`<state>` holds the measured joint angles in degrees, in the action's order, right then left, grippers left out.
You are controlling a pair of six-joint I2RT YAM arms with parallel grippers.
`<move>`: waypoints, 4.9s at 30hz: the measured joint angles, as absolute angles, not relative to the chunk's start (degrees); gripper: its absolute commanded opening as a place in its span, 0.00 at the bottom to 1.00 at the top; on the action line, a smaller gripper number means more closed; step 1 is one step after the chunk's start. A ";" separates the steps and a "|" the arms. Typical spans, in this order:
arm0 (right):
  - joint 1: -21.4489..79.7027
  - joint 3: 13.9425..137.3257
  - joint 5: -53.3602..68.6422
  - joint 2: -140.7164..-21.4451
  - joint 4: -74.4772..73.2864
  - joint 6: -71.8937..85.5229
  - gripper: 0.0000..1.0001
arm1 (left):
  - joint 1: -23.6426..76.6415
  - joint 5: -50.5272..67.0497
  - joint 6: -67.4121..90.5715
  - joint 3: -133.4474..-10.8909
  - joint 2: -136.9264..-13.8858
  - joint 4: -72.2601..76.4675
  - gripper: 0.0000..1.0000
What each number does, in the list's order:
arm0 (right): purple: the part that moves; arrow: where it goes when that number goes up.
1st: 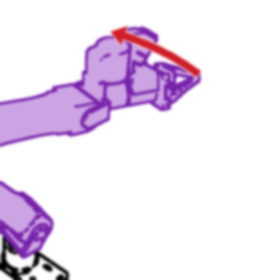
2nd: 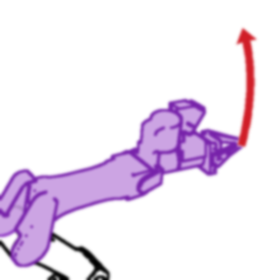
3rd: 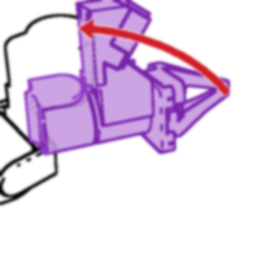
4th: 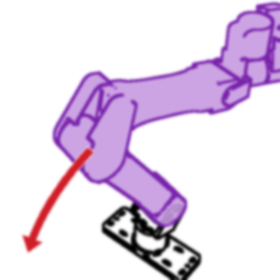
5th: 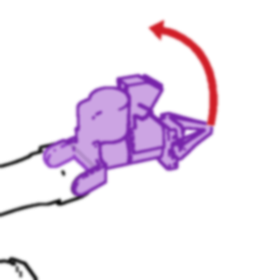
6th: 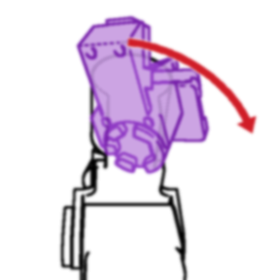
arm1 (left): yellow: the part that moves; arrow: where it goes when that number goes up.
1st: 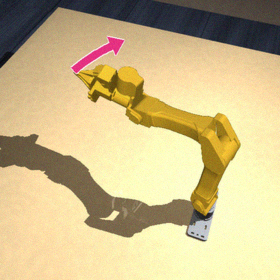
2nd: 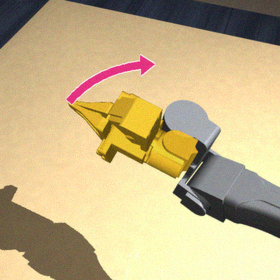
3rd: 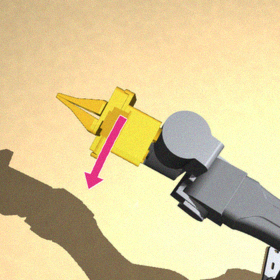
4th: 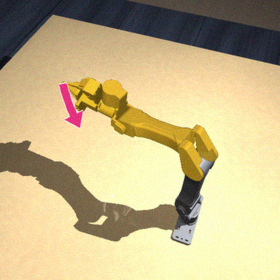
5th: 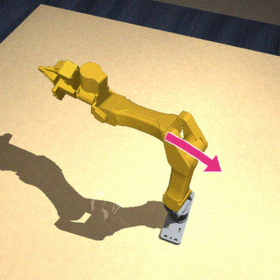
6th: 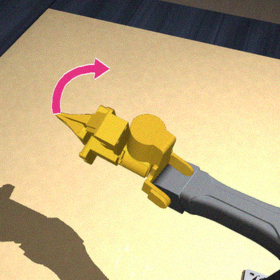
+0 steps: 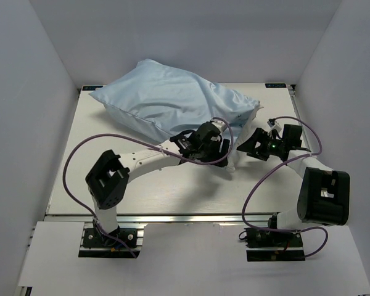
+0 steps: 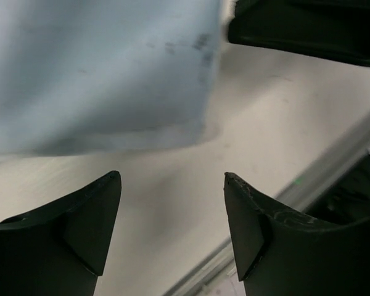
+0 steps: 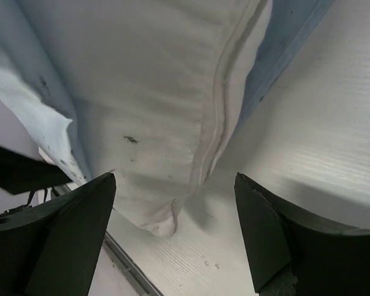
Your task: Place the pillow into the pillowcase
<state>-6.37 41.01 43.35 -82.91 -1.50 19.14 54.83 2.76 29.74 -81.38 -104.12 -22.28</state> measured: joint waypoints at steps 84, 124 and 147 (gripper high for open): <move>0.05 72.20 49.69 -82.21 -18.87 -12.51 0.58 | 25.71 9.87 26.17 -90.61 -80.86 -32.86 0.78; -10.11 81.08 29.78 -79.33 -30.35 -18.26 0.89 | 8.32 5.15 32.21 -56.75 -43.29 -24.40 0.98; -10.09 68.12 30.35 -68.07 -35.75 -14.61 0.89 | 8.32 18.90 32.84 -52.16 -31.48 -19.44 0.98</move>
